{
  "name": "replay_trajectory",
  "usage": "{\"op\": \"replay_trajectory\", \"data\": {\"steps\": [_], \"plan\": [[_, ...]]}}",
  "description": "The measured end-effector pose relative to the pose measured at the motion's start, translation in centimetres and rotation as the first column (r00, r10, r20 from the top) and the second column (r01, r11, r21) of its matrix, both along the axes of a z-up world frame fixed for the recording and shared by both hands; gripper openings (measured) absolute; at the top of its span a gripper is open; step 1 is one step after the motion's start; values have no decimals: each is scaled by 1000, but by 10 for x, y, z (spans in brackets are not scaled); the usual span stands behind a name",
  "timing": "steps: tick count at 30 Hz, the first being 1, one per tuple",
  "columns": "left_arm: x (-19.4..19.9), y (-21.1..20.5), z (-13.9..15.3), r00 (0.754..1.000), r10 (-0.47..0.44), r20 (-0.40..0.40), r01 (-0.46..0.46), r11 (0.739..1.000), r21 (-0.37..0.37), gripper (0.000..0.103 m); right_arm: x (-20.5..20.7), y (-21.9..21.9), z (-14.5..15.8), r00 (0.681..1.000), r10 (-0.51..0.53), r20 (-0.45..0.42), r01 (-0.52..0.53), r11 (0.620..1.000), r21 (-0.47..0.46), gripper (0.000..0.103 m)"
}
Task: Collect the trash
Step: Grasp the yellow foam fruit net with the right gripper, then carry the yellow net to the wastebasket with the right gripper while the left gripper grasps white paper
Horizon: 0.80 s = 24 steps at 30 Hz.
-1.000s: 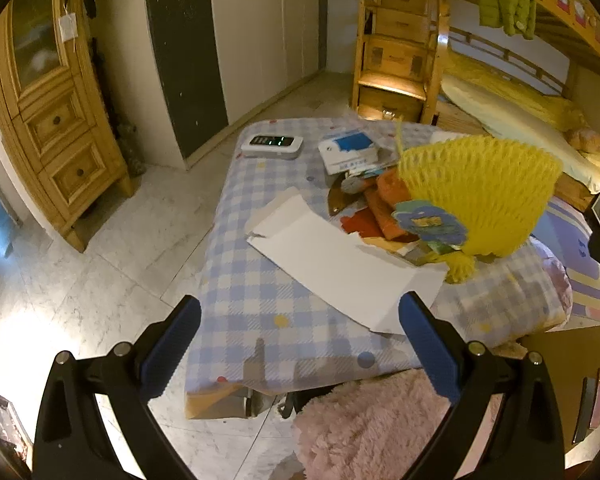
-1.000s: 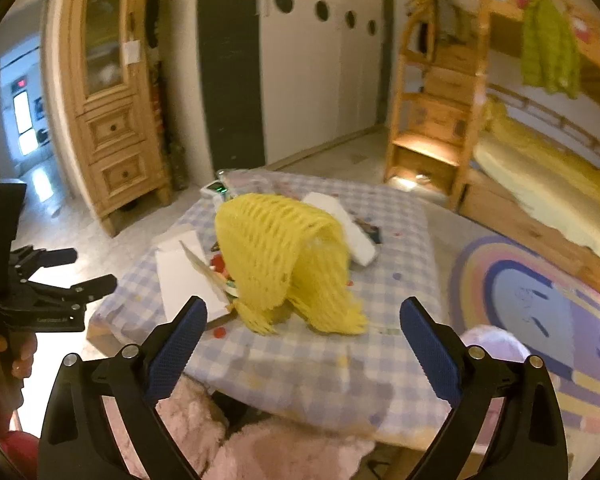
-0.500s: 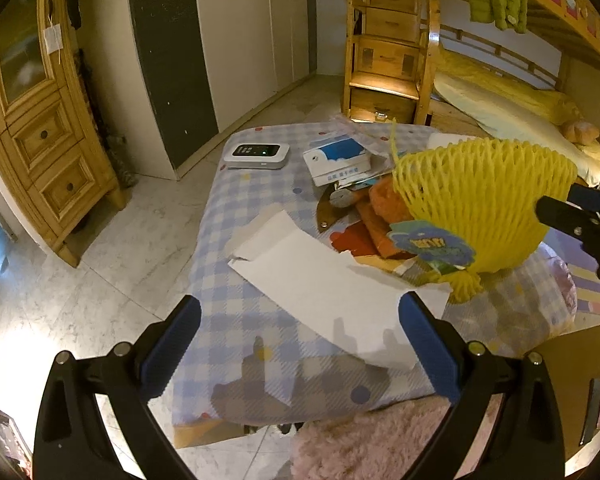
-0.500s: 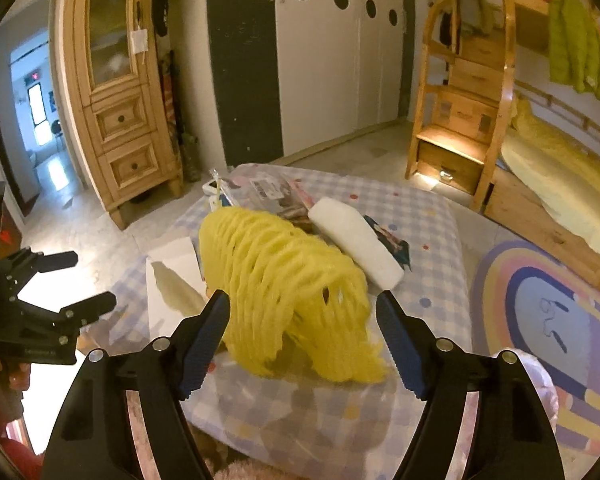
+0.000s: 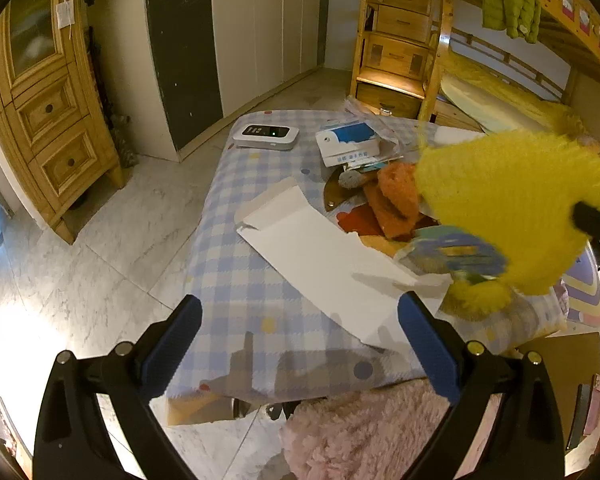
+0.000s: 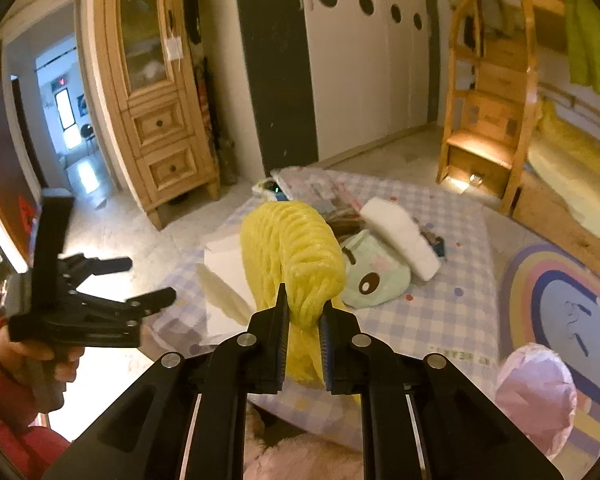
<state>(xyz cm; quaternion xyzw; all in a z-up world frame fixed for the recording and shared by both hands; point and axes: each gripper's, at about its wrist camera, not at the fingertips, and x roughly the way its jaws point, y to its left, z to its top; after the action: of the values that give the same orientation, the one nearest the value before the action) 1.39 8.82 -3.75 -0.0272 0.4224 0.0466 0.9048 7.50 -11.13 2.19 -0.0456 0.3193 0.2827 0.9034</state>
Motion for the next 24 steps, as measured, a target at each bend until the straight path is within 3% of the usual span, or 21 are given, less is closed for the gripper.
{"op": "replay_trajectory", "data": {"steps": [2, 6, 10, 17, 19, 24], "plan": [[-1, -1, -4, 1000, -7, -11, 7, 1000, -6, 89, -10, -6, 8, 998, -43, 37, 43, 999, 1, 14], [-3, -6, -12, 999, -42, -18, 42, 999, -27, 71, -23, -23, 17, 977, -176, 119, 180, 983, -25, 14], [-8, -32, -15, 985, -172, 19, 172, 985, -26, 60, -18, -47, 10, 957, -279, 79, 281, 960, -9, 14], [-3, -65, -36, 954, -300, 4, 300, 954, 11, 60, -12, -76, -6, 930, -367, 18, 366, 930, 25, 14], [4, -69, -46, 954, -300, -26, 300, 953, 28, 54, -14, -79, -9, 926, -378, 14, 378, 925, 30, 14], [16, -65, -65, 953, -292, -86, 296, 954, 42, 27, -16, -89, -13, 916, -402, -9, 401, 914, 51, 14]]}}
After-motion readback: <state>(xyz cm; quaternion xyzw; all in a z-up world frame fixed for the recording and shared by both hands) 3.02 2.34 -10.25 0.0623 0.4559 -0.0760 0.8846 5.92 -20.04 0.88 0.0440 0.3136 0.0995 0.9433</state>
